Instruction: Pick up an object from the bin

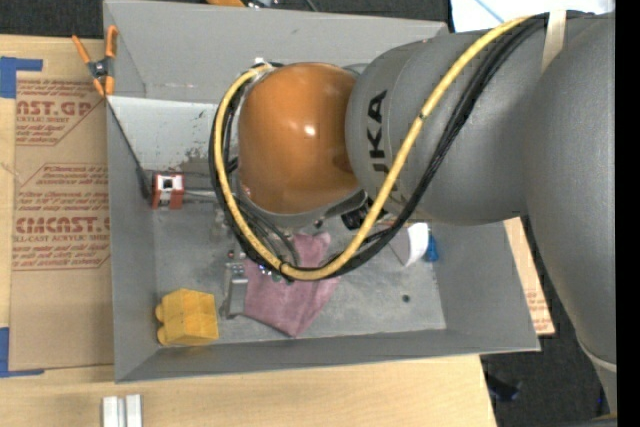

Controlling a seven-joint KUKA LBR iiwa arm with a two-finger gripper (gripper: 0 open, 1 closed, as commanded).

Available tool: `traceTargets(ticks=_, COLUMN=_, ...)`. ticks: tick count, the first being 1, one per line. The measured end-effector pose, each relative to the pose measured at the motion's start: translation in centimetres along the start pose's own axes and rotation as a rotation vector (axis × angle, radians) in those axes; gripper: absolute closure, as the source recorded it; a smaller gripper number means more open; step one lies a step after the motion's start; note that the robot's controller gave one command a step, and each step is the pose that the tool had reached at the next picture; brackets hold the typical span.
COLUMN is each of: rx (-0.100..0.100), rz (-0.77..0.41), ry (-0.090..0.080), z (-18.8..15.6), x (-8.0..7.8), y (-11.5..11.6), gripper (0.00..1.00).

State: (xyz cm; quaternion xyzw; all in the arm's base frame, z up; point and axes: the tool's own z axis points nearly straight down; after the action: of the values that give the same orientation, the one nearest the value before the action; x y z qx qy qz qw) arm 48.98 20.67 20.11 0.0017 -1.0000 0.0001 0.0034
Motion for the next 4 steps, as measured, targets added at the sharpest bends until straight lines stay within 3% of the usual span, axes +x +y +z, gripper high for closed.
traceTargets(ticks=1, rx=-0.001, rz=0.003, ry=-0.007, z=-0.4, x=-0.2, y=-0.1, gripper=0.0)
traceTargets(ticks=2, rx=-0.004, rz=-0.145, ry=-0.014, z=12.8, x=0.5, y=3.7, gripper=0.0)
traceTargets(ticks=3, rx=-0.005, rz=-0.144, ry=-0.019, z=6.9, x=0.9, y=3.7, gripper=0.0)
traceTargets(ticks=4, rx=-0.009, rz=-0.145, ry=-0.027, z=12.9, x=0.3, y=3.8, gripper=0.0)
